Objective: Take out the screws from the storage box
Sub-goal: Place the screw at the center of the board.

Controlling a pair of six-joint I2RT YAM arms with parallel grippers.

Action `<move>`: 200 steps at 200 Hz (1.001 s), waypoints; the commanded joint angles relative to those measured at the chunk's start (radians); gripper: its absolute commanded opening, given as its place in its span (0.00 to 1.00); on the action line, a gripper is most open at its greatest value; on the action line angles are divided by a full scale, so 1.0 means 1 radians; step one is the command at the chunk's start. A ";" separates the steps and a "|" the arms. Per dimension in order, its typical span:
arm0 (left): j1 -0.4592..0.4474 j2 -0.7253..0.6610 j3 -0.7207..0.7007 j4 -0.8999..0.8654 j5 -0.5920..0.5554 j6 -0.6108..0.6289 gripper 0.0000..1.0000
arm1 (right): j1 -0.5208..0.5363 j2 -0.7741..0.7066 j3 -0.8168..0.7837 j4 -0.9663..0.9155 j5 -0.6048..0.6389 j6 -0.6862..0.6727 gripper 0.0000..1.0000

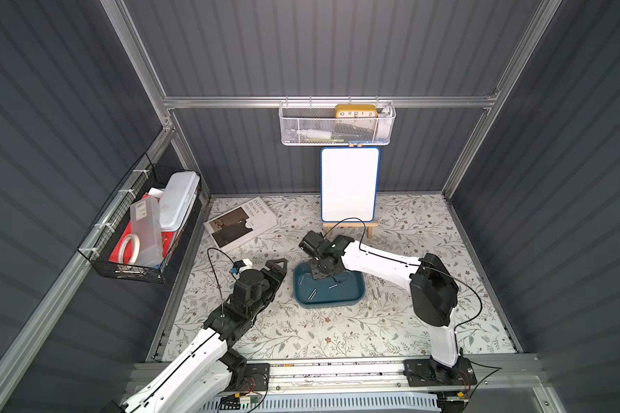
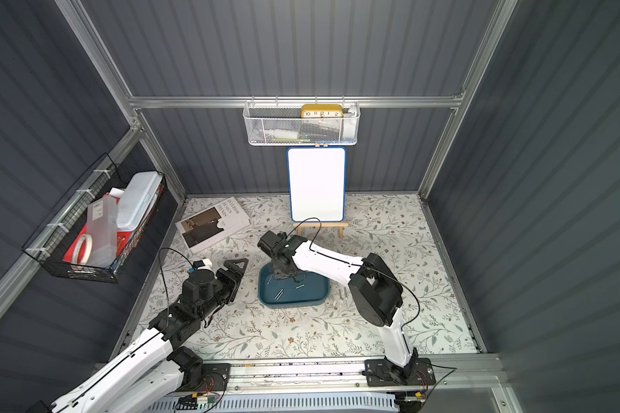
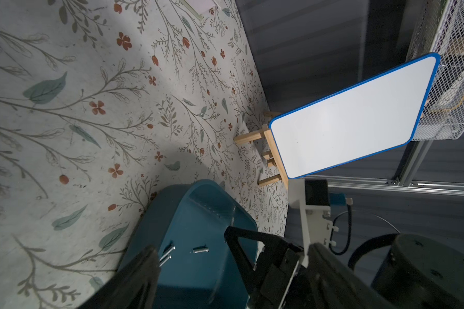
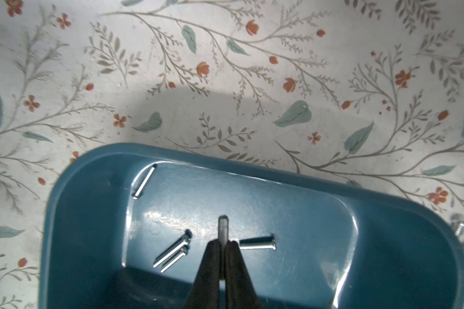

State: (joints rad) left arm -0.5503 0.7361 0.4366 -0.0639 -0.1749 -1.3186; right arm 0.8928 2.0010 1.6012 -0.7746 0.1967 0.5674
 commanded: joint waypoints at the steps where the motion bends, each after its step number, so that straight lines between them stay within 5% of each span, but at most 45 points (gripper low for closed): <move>1: -0.002 -0.002 0.028 0.016 0.014 0.033 0.90 | -0.031 -0.095 -0.056 -0.015 0.005 0.000 0.05; 100: -0.002 0.142 0.066 0.113 0.033 0.076 0.90 | -0.247 -0.508 -0.439 -0.003 0.039 -0.024 0.06; 200: -0.002 0.291 0.067 0.264 0.119 0.113 0.90 | -0.276 -0.423 -0.620 0.139 -0.112 -0.050 0.07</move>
State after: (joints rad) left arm -0.5503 1.0153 0.4759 0.1459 -0.0879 -1.2381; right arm 0.6170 1.5440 0.9905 -0.6930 0.1268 0.5365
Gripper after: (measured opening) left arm 0.903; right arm 0.077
